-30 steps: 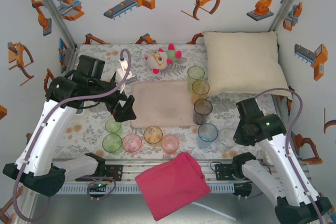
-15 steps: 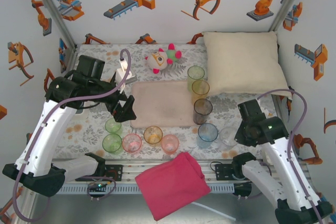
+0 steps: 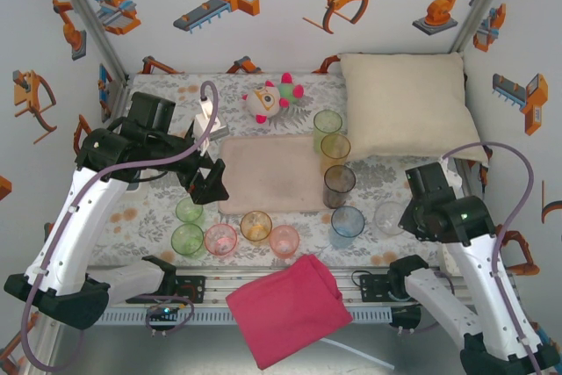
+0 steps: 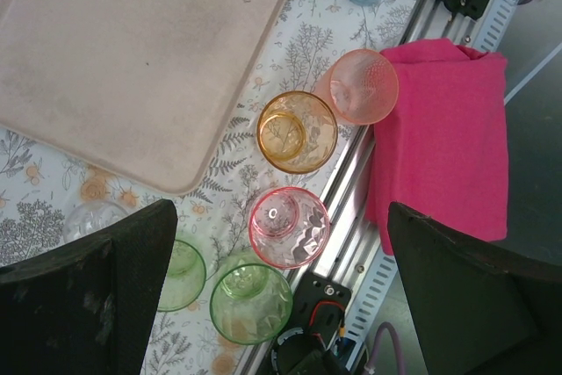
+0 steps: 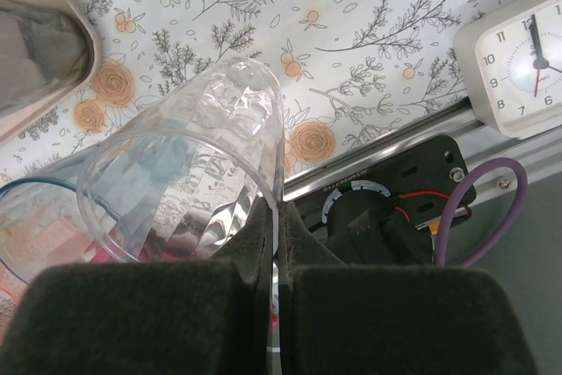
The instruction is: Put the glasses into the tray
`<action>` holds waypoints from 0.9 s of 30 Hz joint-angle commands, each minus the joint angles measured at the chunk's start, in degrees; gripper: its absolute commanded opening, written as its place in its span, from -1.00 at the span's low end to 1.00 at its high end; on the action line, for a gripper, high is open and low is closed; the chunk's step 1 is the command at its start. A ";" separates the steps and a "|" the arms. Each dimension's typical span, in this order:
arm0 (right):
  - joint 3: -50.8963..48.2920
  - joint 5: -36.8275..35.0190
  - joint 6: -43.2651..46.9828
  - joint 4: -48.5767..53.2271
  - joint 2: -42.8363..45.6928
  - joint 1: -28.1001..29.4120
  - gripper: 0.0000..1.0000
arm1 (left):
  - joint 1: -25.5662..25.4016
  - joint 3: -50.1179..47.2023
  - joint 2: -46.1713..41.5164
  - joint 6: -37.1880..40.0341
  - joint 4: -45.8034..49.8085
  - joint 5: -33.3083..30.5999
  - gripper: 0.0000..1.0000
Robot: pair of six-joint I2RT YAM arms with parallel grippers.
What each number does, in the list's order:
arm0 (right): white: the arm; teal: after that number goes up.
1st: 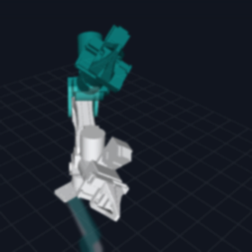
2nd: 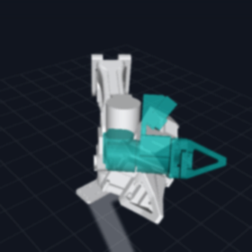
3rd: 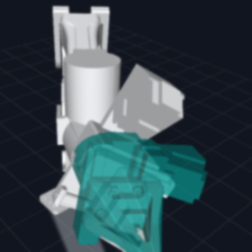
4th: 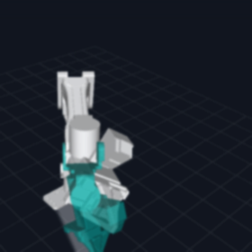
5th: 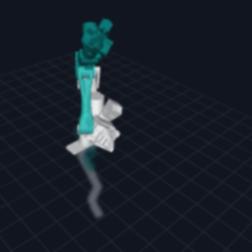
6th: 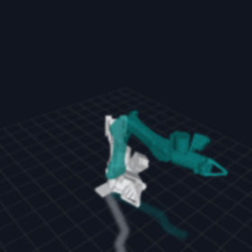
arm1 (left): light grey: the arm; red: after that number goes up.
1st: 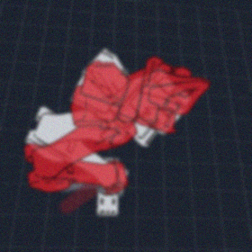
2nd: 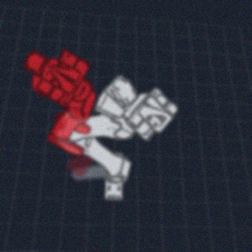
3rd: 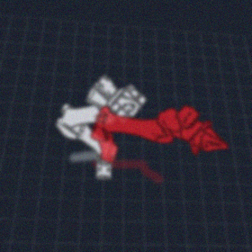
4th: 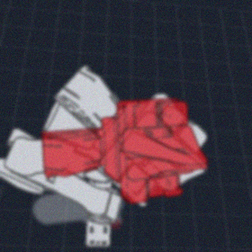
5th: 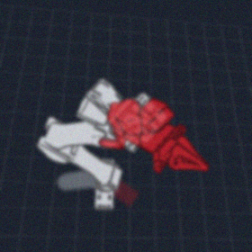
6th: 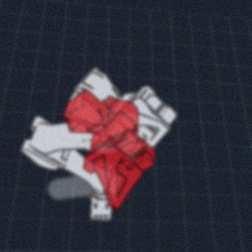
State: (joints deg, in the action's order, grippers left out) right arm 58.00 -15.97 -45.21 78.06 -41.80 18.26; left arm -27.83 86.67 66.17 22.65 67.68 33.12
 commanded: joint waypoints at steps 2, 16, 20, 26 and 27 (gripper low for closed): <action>3.51 -2.51 0.77 0.84 -1.50 0.41 -1.00 | -0.41 0.56 -0.42 -0.51 -0.57 2.03 0.94; 14.39 -5.36 5.68 1.43 -8.23 0.43 -1.00 | -0.47 -0.06 -0.76 -0.51 -0.53 1.94 0.94; 18.15 -6.17 7.39 1.69 -10.32 0.41 -1.00 | -0.47 -0.36 -0.96 -0.44 -0.51 1.88 0.94; 25.17 -7.25 10.63 2.31 -14.42 0.32 -1.00 | -0.60 -0.72 -1.22 -0.34 -0.53 1.72 0.94; 26.55 -7.28 11.14 2.51 -15.35 0.44 -1.00 | -0.61 -0.72 -1.29 -0.35 -0.62 1.68 0.94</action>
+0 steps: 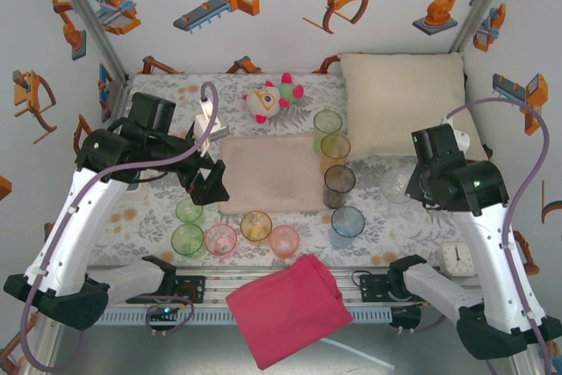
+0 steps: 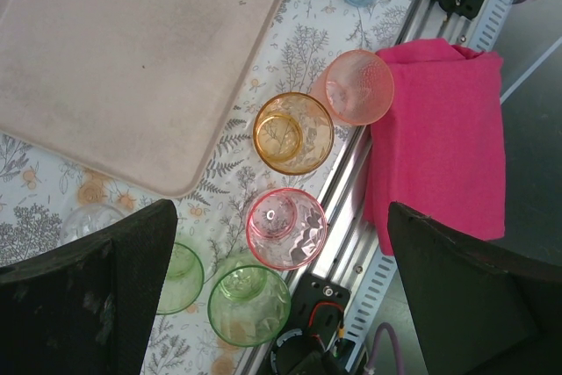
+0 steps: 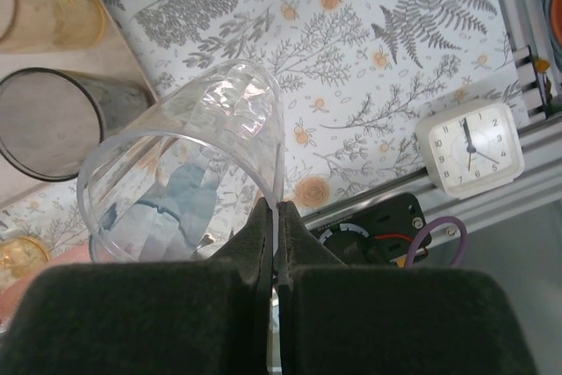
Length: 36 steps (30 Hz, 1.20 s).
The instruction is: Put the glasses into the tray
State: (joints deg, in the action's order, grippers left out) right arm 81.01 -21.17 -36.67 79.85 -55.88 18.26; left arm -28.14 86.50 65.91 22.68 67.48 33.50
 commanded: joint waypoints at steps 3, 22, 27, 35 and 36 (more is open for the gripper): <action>7.02 -1.66 3.85 0.97 -4.11 0.44 -1.00 | -0.33 -0.45 -0.89 -0.28 -0.40 1.31 0.94; 25.70 1.72 8.86 -1.00 -16.42 0.46 -1.00 | -0.28 -0.47 -1.03 0.00 -0.33 -0.40 0.94; 29.58 2.94 9.46 -0.66 -19.03 0.46 -1.00 | -0.29 -0.52 -0.74 -0.19 -0.32 -0.42 0.94; 31.82 4.44 8.64 -1.68 -20.19 1.25 -1.00 | -0.28 -0.54 -0.39 -0.20 -0.23 -1.05 0.94; 32.37 4.34 8.59 -1.57 -20.49 1.52 -1.00 | -0.25 -0.39 -0.18 -0.10 -0.22 -1.08 0.94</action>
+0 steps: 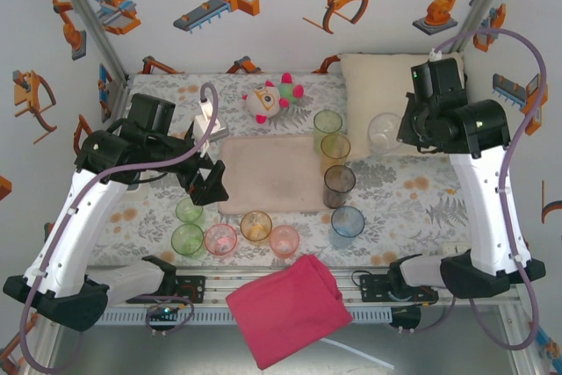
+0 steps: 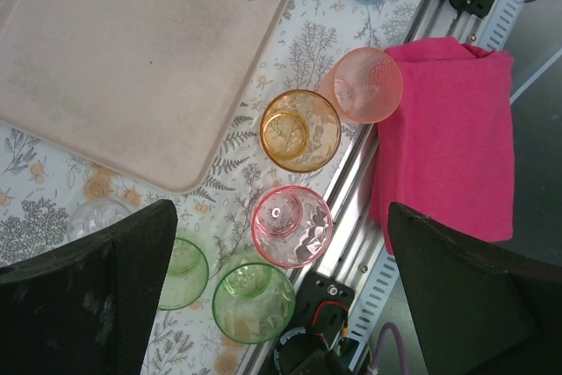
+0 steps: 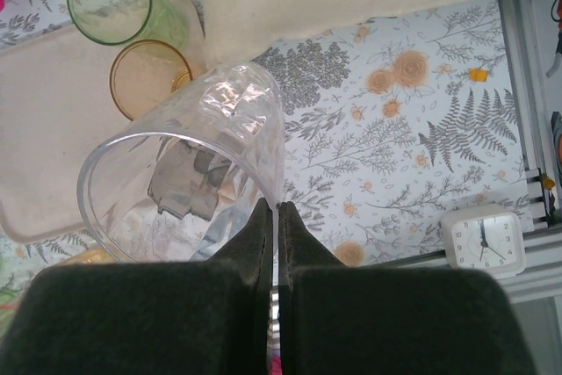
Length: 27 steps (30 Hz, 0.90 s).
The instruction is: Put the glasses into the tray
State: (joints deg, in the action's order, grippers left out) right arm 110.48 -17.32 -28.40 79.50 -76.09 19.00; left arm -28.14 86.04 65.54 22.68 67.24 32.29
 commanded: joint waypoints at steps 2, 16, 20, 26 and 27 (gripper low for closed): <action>3.54 0.13 0.15 -1.42 -0.61 1.54 -1.00 | -0.33 0.56 0.75 -0.14 0.00 0.22 0.94; 6.52 -1.81 -3.46 -2.71 -2.53 9.87 -1.00 | -0.16 1.96 2.03 -2.35 -0.26 -0.24 0.94; 10.02 -5.27 -4.18 -0.47 -5.11 15.29 -1.00 | 0.02 1.63 1.94 -3.26 -0.53 0.52 0.94; 10.87 -7.59 -6.32 -0.95 -6.99 21.96 -1.00 | 0.41 0.89 1.02 -3.69 -0.73 1.01 0.94; 10.63 -7.80 -6.76 -1.30 -7.26 22.86 -1.00 | 0.55 0.93 0.92 -3.81 -0.88 1.06 0.94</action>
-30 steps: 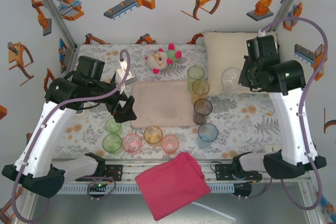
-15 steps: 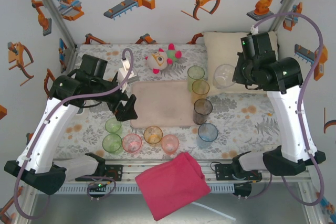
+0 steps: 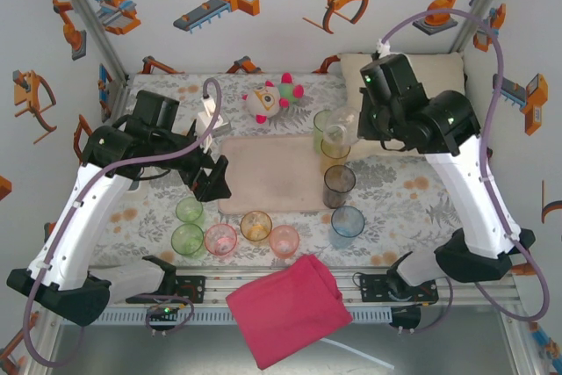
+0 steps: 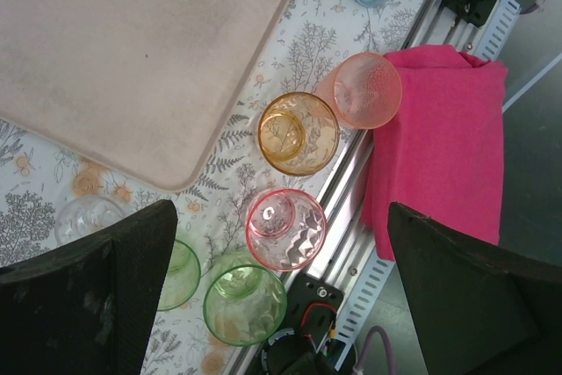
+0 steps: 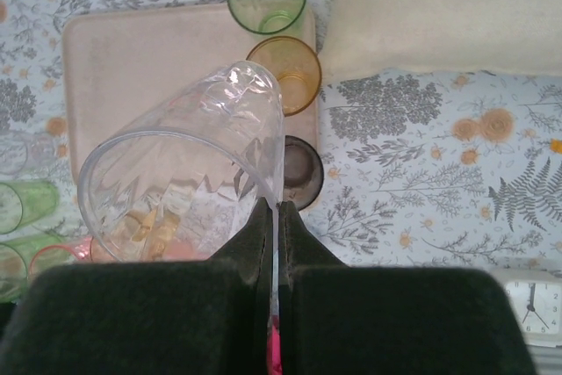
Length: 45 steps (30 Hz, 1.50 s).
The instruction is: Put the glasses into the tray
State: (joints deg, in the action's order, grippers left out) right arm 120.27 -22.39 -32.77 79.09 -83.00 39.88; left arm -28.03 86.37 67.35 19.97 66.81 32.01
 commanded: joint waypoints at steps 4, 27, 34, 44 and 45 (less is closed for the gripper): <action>-0.19 -3.03 -3.74 -2.24 -1.91 5.89 -1.00 | 1.18 0.73 -1.35 -1.57 -0.59 1.73 0.94; -19.90 -3.00 -10.37 -13.60 -1.64 13.56 -1.00 | 4.96 -0.61 -3.22 -3.35 -2.05 3.05 0.94; -23.57 -2.88 -10.99 -15.45 -2.30 13.54 -1.00 | 4.95 -0.84 -3.11 -2.82 -2.08 3.50 0.94; -29.93 -1.82 -12.57 -19.04 -2.60 13.56 -1.00 | 5.00 -1.36 -3.17 -2.56 -2.11 3.73 0.94; -30.33 -1.78 -12.66 -19.14 -2.71 13.55 -1.00 | 5.00 -1.36 -3.11 -2.56 -2.09 3.68 0.94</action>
State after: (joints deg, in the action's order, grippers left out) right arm 90.56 -23.59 -43.62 62.28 -86.87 53.08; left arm -23.46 85.65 64.47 17.32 65.10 34.17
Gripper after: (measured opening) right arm 0.006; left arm 0.972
